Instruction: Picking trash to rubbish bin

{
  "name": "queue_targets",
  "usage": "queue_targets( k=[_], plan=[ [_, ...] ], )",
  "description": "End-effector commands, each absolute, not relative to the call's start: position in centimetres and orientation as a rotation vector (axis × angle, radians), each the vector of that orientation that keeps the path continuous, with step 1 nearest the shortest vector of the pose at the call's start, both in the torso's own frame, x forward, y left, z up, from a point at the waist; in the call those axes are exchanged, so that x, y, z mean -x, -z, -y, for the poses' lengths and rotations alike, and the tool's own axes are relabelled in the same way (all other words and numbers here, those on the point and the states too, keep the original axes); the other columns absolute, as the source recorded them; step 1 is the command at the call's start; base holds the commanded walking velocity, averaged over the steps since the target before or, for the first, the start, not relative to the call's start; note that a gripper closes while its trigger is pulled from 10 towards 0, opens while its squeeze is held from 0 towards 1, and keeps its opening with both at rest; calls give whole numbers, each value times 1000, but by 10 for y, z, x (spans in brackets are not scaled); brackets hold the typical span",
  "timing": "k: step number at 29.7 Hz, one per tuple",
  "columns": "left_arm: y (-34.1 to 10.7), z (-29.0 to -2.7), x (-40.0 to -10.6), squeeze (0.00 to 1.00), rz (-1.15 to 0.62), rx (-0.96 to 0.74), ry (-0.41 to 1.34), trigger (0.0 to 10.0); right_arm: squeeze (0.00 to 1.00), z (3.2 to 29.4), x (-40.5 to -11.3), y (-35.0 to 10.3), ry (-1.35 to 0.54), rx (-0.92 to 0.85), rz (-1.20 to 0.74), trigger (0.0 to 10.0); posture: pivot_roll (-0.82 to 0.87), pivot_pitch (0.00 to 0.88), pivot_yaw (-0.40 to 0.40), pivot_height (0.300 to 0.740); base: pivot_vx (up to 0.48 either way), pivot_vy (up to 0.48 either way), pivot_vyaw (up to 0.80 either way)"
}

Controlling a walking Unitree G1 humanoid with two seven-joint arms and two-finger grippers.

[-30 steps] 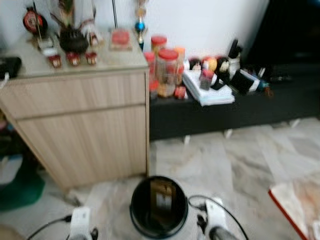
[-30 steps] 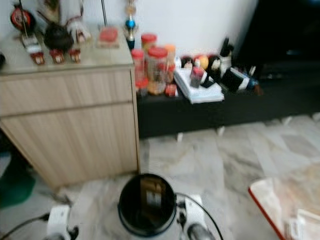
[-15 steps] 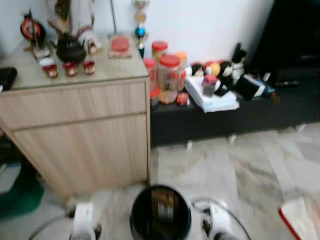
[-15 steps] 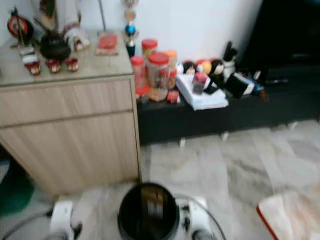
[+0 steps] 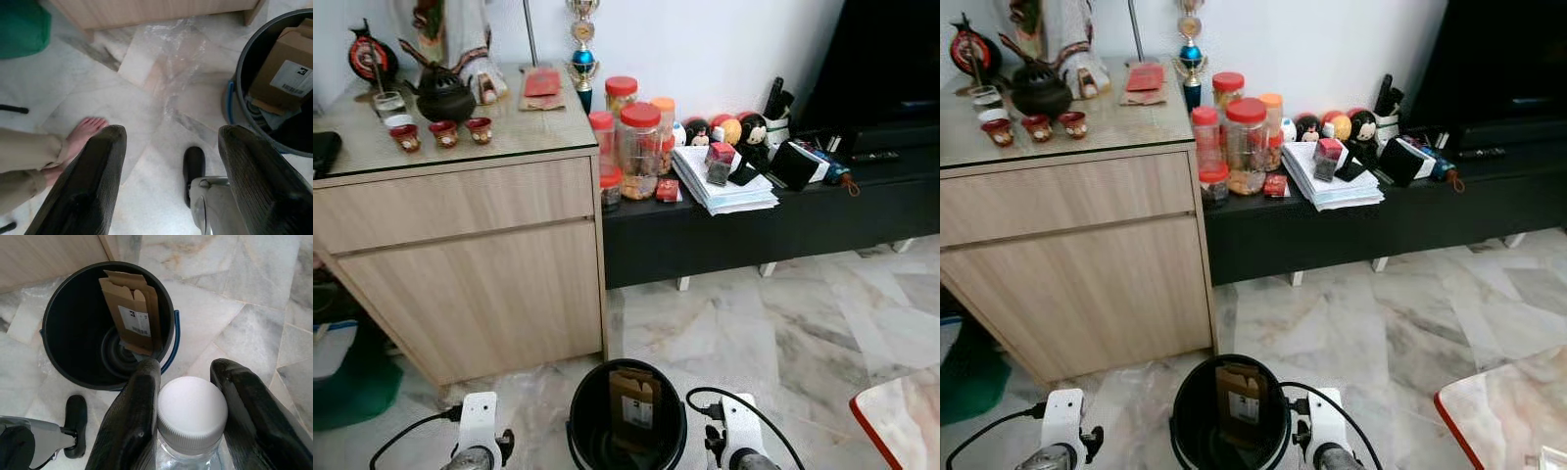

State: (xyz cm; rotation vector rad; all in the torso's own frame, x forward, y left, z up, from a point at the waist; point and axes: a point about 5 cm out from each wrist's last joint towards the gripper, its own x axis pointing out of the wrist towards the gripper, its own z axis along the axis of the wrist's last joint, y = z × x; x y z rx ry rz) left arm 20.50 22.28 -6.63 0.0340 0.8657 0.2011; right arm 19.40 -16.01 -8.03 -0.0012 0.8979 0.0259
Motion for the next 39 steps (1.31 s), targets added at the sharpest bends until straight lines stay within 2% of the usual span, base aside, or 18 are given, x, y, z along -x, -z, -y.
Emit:
queue_targets(
  k=[1, 39],
  plan=[
    [65, -223, -206, 0, -858, -33, -195, 10000, 0, 162, -203, 75, -25, 7, -872, 10000, 50, 4, -14, 740, 304, 0, 0],
    [65, -223, -208, 0, -858, -36, -197, 10000, 0, 160, -197, 79, -40, 17, -896, 10000, 50, 9, -13, 740, 265, 0, 0]
  ],
)
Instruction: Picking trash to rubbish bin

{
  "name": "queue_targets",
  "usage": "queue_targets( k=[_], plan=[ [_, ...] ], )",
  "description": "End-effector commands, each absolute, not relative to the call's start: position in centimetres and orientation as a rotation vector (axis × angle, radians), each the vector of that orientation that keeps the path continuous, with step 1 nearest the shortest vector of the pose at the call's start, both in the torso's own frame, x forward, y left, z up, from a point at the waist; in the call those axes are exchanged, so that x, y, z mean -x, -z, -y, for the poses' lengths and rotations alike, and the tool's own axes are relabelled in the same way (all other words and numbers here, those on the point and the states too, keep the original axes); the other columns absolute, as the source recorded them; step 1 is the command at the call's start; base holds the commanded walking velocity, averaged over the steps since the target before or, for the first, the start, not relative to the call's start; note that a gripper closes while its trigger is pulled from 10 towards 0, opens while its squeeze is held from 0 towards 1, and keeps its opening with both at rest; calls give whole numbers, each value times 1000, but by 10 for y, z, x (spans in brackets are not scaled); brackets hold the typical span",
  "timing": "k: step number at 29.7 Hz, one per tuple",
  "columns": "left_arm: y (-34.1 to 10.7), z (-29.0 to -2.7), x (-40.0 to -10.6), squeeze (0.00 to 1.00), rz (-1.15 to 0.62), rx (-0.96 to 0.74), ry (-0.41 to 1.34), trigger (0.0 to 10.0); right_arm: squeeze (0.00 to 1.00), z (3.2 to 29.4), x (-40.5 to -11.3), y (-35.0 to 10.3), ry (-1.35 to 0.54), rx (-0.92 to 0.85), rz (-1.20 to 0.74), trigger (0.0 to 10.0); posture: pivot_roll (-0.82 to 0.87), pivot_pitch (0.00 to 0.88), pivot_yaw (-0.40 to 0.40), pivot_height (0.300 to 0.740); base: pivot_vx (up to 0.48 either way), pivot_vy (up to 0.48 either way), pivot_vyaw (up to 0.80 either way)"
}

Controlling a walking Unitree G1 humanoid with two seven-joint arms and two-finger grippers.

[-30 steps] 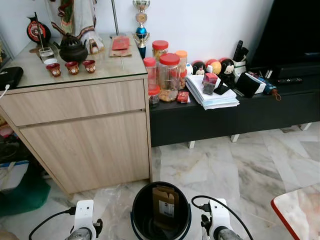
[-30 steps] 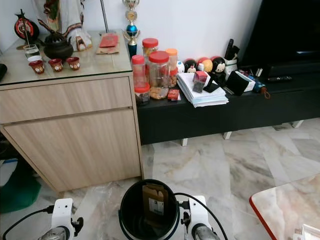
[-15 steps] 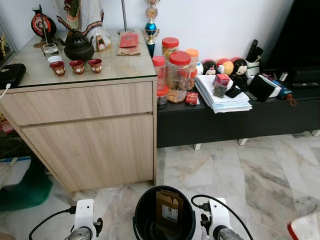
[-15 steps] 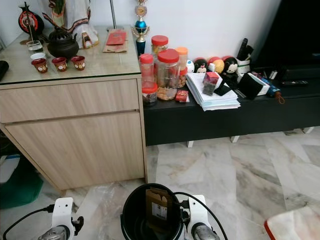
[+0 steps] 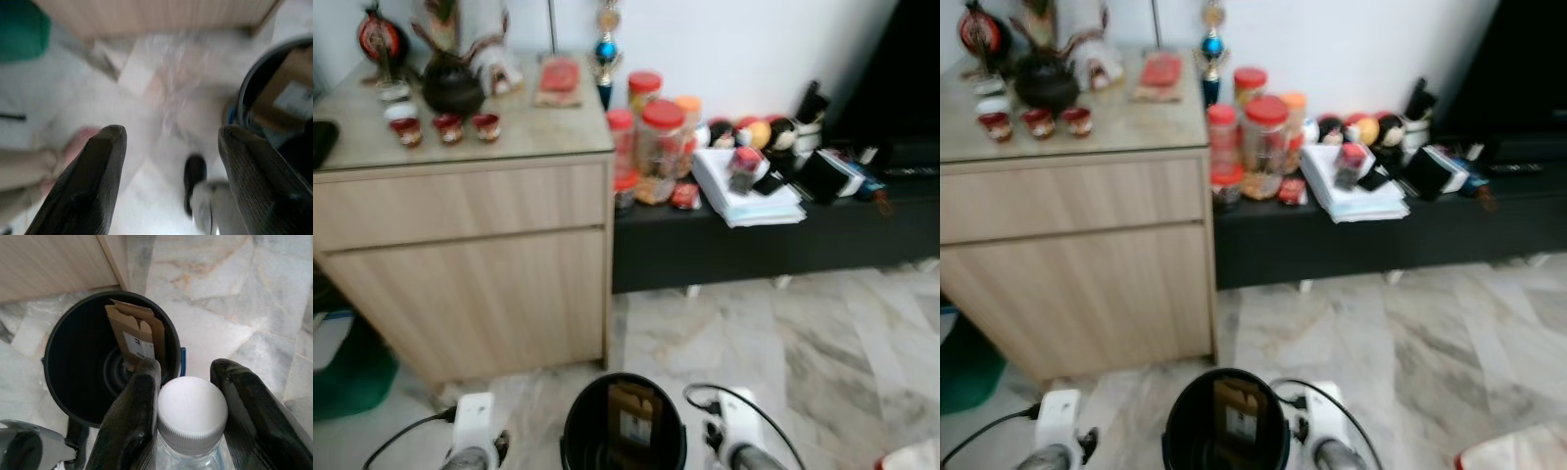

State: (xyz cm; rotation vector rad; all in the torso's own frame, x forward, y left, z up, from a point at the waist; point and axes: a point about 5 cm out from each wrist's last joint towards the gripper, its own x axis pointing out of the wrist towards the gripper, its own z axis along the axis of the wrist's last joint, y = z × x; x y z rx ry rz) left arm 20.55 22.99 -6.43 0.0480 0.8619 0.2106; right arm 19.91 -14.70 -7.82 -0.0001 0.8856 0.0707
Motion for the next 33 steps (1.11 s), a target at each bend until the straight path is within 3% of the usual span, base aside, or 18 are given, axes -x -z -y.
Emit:
queue_targets(
  k=[1, 16, 33],
  plan=[
    [65, -223, -208, 0, -858, -36, -196, 10000, 0, 159, -197, 79, -41, 17, -896, 10000, 50, 9, -13, 740, 0, 0, 0],
    [64, -222, -210, 0, -848, -23, -191, 10000, 0, 157, -206, 74, -62, 28, -866, 10000, 51, 9, -13, 740, 0, 0, 0],
    [62, -220, -213, 0, -837, -24, -186, 10000, 0, 153, -214, 70, -80, 31, -840, 10000, 52, 10, -17, 740, 264, 0, 0]
  ],
)
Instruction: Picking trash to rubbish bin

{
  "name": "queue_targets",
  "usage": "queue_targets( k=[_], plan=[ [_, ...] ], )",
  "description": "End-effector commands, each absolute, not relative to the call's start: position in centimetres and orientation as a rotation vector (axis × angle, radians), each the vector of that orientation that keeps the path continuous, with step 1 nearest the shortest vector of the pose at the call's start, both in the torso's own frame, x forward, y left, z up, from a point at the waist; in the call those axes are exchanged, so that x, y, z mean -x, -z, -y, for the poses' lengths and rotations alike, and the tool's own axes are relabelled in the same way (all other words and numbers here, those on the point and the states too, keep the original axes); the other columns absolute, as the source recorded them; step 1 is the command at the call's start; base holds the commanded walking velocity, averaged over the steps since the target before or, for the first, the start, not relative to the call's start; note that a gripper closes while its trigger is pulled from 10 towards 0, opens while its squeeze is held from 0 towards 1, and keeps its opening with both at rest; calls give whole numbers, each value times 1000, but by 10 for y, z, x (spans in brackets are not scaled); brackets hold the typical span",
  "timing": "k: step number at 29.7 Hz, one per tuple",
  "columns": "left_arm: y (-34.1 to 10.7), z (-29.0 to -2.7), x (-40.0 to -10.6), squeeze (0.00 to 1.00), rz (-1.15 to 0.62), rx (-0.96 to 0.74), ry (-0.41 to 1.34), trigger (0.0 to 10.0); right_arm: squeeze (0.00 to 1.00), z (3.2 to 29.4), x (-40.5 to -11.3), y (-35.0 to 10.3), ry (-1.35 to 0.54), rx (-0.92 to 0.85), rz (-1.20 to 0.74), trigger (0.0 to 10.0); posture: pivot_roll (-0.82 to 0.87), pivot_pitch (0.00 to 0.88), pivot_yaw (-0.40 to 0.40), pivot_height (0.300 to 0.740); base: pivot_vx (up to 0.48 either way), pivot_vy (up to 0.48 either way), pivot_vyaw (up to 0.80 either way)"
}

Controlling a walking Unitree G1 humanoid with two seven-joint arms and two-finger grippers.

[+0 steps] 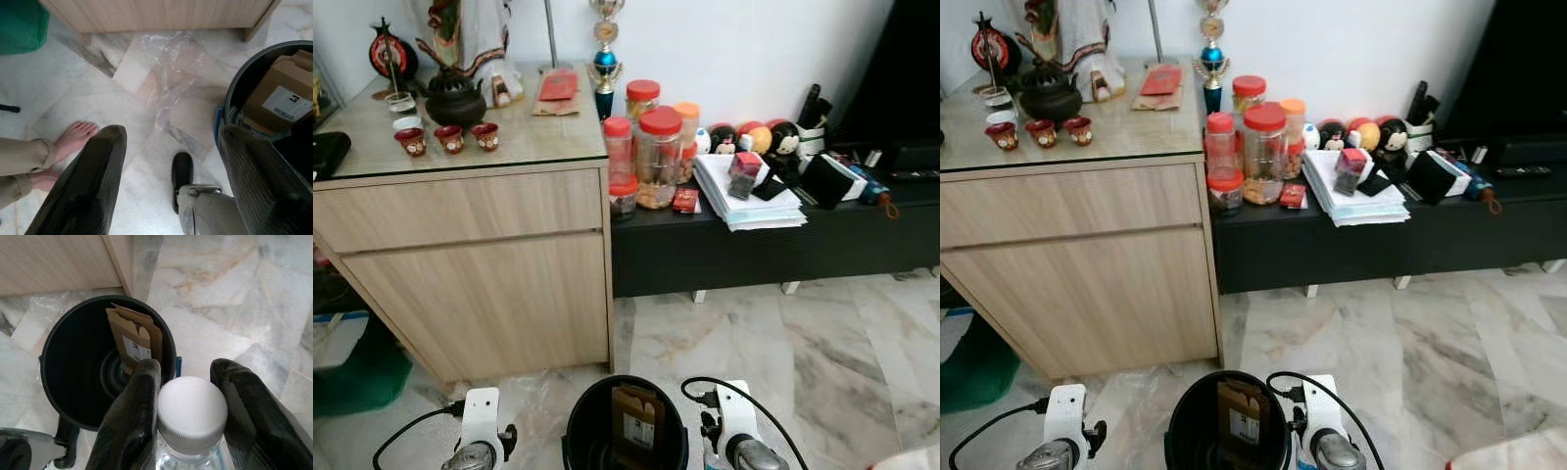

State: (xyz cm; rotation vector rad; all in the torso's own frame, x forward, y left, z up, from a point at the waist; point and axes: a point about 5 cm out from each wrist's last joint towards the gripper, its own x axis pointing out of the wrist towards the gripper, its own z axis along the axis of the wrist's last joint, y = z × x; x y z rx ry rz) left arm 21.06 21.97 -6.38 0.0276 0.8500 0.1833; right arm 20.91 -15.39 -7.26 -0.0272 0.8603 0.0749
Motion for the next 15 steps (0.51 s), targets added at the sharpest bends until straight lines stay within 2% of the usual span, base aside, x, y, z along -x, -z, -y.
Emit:
queue_targets(
  k=[1, 3, 15],
  plan=[
    [62, -220, -213, 0, -837, -25, -186, 10000, 0, 153, -214, 70, -80, 31, -840, 10000, 51, 10, -17, 740, 251, 0, 0],
    [62, -220, -213, 0, -837, -25, -186, 10000, 0, 154, -213, 70, -79, 31, -841, 10000, 51, 10, -17, 740, 251, 0, 0],
    [61, -220, -214, 0, -830, -22, -189, 10000, 0, 154, -213, 70, -84, 28, -845, 10000, 52, 10, -17, 740, 0, 0, 0]
  ],
)
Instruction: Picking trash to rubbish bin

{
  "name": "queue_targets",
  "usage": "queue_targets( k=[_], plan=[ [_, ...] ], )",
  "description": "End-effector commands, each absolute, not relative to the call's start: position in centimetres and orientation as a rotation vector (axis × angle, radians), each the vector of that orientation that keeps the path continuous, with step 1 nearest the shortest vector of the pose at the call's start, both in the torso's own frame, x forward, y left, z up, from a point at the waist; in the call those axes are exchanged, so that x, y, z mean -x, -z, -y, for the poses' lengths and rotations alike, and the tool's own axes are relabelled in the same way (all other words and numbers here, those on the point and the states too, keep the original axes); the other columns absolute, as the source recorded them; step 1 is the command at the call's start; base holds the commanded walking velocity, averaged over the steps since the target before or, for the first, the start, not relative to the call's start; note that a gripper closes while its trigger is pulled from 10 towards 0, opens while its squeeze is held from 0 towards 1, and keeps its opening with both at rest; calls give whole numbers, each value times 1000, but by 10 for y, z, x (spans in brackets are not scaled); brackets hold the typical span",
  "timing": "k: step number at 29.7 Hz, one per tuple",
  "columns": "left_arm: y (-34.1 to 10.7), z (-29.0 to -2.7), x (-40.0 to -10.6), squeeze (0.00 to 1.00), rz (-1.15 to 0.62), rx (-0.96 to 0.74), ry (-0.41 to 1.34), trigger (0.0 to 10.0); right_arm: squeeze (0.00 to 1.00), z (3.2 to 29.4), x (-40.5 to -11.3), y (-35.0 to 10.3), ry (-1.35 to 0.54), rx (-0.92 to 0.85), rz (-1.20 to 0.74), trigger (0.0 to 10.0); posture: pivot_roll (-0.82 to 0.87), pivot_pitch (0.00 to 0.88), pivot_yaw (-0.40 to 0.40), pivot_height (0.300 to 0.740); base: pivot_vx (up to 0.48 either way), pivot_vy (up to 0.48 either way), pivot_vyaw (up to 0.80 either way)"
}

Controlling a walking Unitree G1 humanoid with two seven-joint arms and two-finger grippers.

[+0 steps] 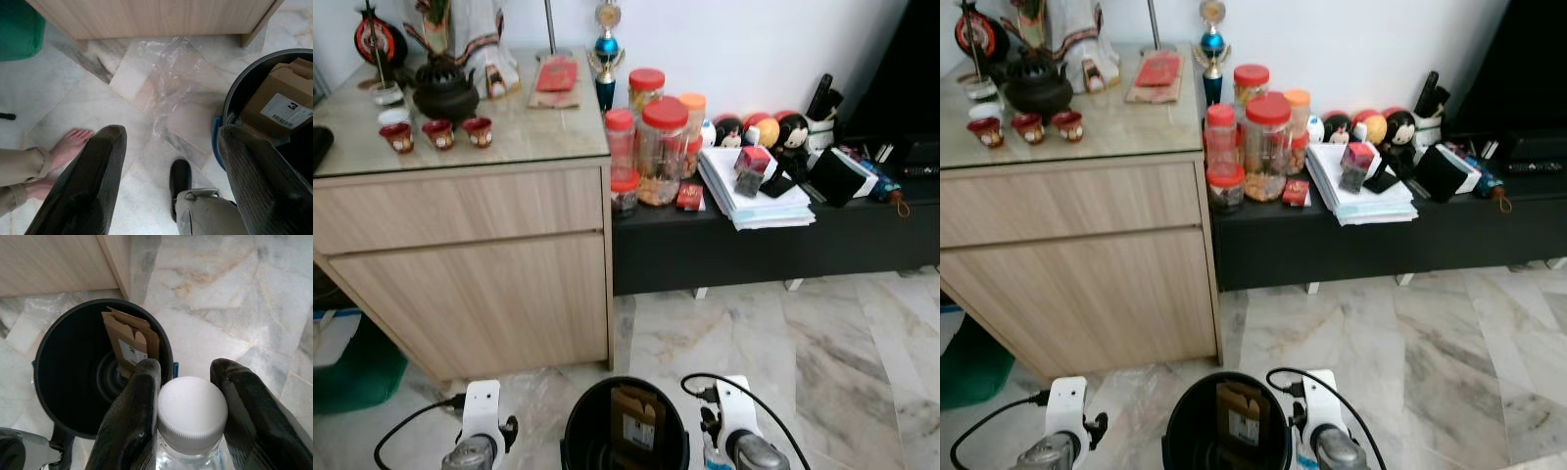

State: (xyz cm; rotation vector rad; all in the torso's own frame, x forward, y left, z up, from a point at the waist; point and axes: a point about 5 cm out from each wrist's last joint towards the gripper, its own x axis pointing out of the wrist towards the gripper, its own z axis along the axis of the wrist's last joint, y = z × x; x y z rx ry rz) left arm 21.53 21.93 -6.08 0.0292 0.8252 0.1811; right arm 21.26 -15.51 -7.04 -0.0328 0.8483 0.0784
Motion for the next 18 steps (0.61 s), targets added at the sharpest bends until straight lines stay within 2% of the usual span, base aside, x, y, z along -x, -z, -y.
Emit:
queue_targets(
  k=[1, 6, 12, 18],
  plan=[
    [61, -220, -215, 0, -829, -22, -188, 10000, 0, 153, -214, 70, -89, 26, -841, 10000, 52, 10, -17, 740, 0, 0, 0],
    [57, -217, -223, 0, -806, -21, -159, 10000, 0, 141, -231, 59, -150, 18, -779, 10000, 50, 11, -16, 740, 0, 0, 0],
    [40, -190, -252, 0, -711, -27, 16, 10000, 0, 126, -262, 36, -211, 35, -671, 10000, 61, 13, -25, 740, 0, 0, 0],
    [29, -162, -269, 0, -662, -29, 188, 10000, 0, 111, -287, 14, -254, 44, -573, 10000, 64, 15, -30, 740, 0, 0, 0]
  ],
)
